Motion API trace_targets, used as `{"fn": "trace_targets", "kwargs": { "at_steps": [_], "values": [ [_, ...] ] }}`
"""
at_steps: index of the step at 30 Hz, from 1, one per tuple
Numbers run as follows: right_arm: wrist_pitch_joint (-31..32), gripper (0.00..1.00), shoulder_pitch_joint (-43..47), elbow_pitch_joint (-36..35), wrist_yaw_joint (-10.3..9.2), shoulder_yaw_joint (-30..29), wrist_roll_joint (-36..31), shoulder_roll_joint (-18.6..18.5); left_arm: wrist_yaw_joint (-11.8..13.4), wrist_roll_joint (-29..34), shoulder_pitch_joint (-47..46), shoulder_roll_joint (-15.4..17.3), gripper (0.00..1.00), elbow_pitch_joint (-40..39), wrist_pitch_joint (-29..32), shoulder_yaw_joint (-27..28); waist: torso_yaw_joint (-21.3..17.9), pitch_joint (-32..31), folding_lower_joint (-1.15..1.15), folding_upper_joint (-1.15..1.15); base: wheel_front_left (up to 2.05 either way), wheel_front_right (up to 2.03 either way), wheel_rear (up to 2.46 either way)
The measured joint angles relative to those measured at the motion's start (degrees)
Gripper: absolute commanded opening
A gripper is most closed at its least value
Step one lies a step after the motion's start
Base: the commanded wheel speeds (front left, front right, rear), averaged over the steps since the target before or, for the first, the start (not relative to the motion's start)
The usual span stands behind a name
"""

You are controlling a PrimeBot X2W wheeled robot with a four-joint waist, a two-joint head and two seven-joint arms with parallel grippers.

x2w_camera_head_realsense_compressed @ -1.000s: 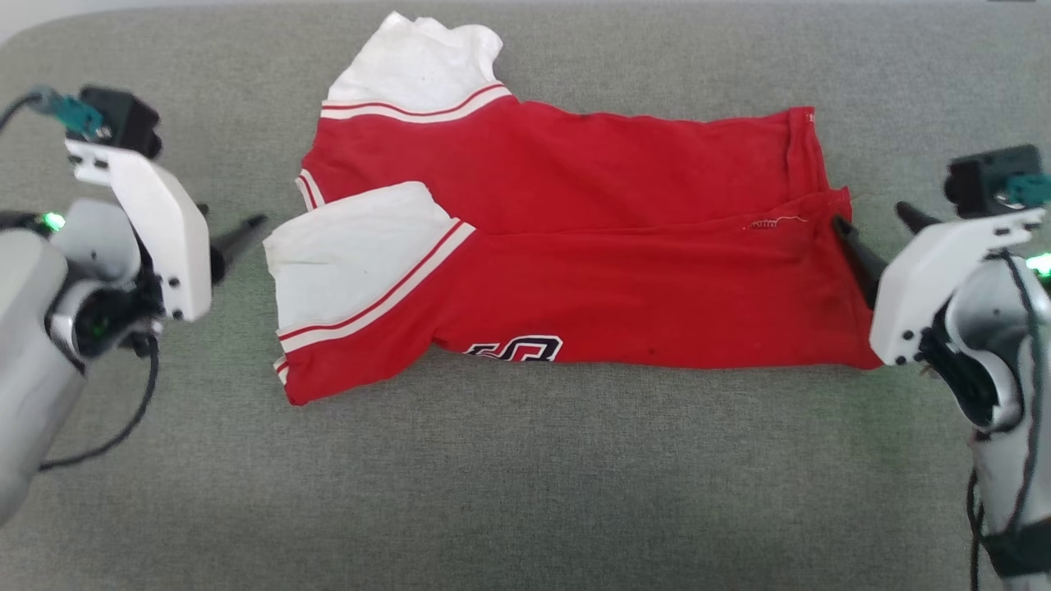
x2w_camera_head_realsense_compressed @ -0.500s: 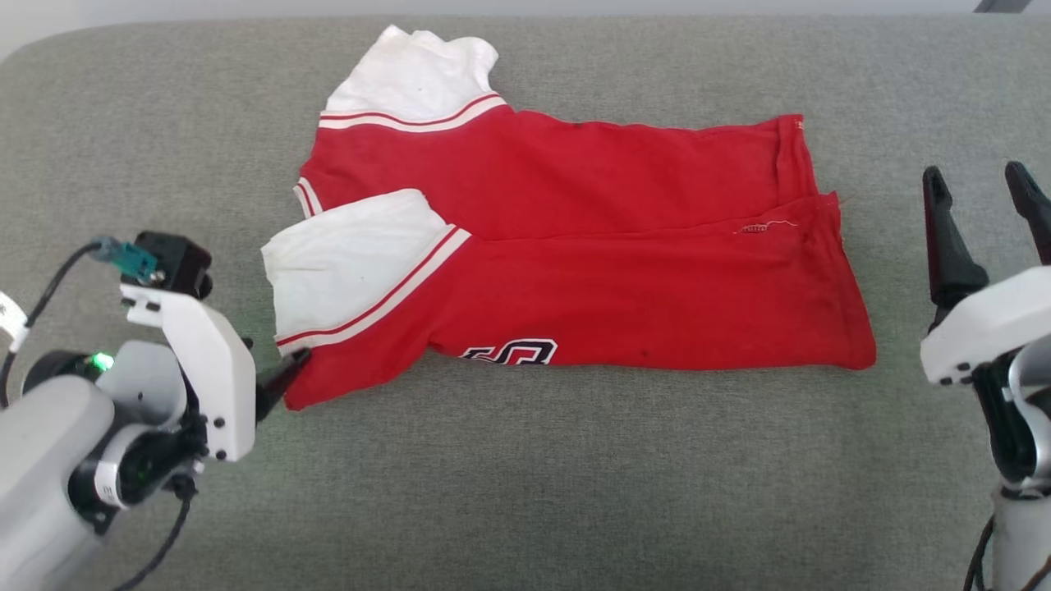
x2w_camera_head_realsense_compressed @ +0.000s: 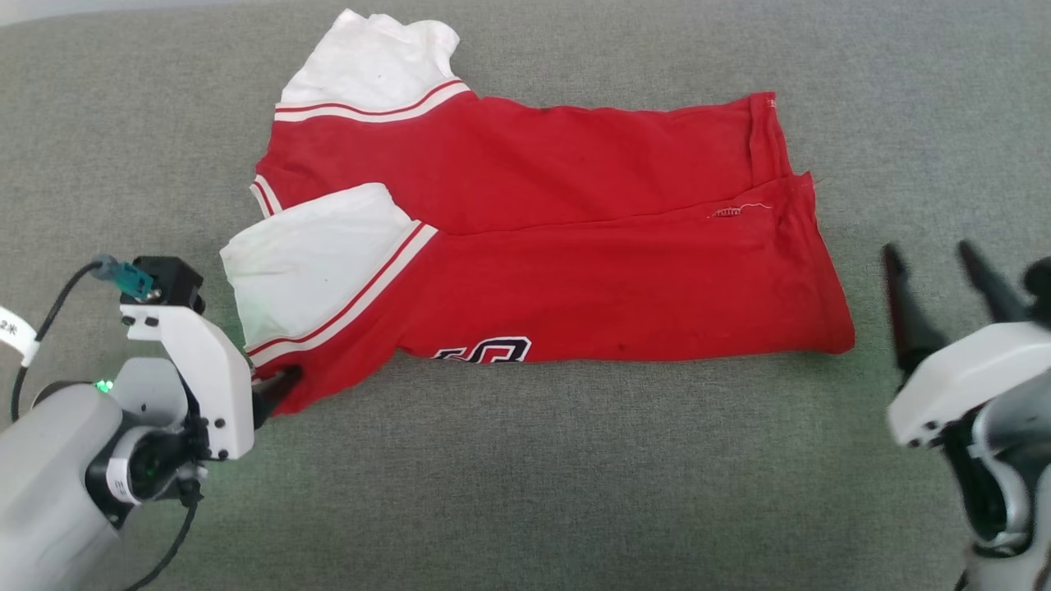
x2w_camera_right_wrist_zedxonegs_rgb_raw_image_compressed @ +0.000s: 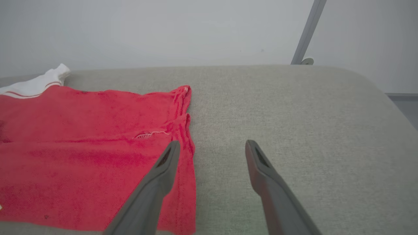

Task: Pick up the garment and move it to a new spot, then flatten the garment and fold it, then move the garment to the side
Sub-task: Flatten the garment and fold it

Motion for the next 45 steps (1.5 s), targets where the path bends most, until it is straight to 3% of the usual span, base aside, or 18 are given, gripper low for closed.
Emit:
{"fn": "trace_targets", "kwargs": {
  "at_steps": [1,2,3,21,22,23,34,39,45],
  "values": [
    [1.13,1.0,0.19,0.2,0.0,0.49,0.43,0.04,-0.38,-0.09,-0.44,-0.54,0.52,1.24,0.29,-0.03,-0.13,0.13,0.0,0.0,0.0,0.0,0.0],
    [2.25,1.0,0.45,0.47,0.0,0.93,0.63,0.05,-0.92,-0.38,-0.76,-0.94,0.16,2.35,0.55,-0.04,-0.23,0.25,0.0,0.0,0.0,0.0,0.0],
    [3.67,1.0,0.7,1.1,0.01,1.31,1.01,0.11,-1.87,-0.16,-1.16,-1.23,0.0,3.27,0.59,-0.26,-0.33,0.37,0.0,0.0,0.0,0.0,0.0],
    [25.18,1.0,-8.39,16.97,0.0,8.47,7.11,-6.3,-7.17,0.8,-6.23,-5.84,0.0,10.46,0.66,-1.3,2.5,2.12,0.0,0.0,0.0,0.0,0.0],
    [26.33,0.81,-9.08,18.15,0.0,8.38,7.55,-6.34,-7.26,0.81,-6.32,-6.04,0.0,10.61,0.57,-1.35,2.66,2.16,0.0,0.0,0.0,0.0,0.0],
    [28.66,0.0,-10.42,19.65,0.0,9.2,7.73,-7.23,-7.43,0.89,-6.49,-6.46,0.0,10.91,0.46,-1.42,3.01,2.18,0.0,0.0,0.0,0.0,0.0],
    [34.74,0.0,-10.53,16.97,0.02,8.14,11.04,-7.94,-7.47,0.03,-6.36,-5.35,0.0,9.15,1.09,-0.82,3.78,1.31,0.0,0.0,0.0,0.0,0.0],
    [38.6,0.0,-7.27,11.49,0.02,6.88,12.39,-9.39,-4.97,-0.22,-4.66,-2.41,0.0,4.33,2.57,-0.8,4.15,0.59,0.0,-0.01,0.0,0.0,0.0],
    [43.11,0.0,-2.71,3.75,0.02,4.34,13.39,-10.2,0.12,-0.96,-1.64,2.16,0.0,-4.85,3.8,-0.31,4.76,-0.09,0.0,-0.01,0.0,0.0,0.0]
  ]
}}
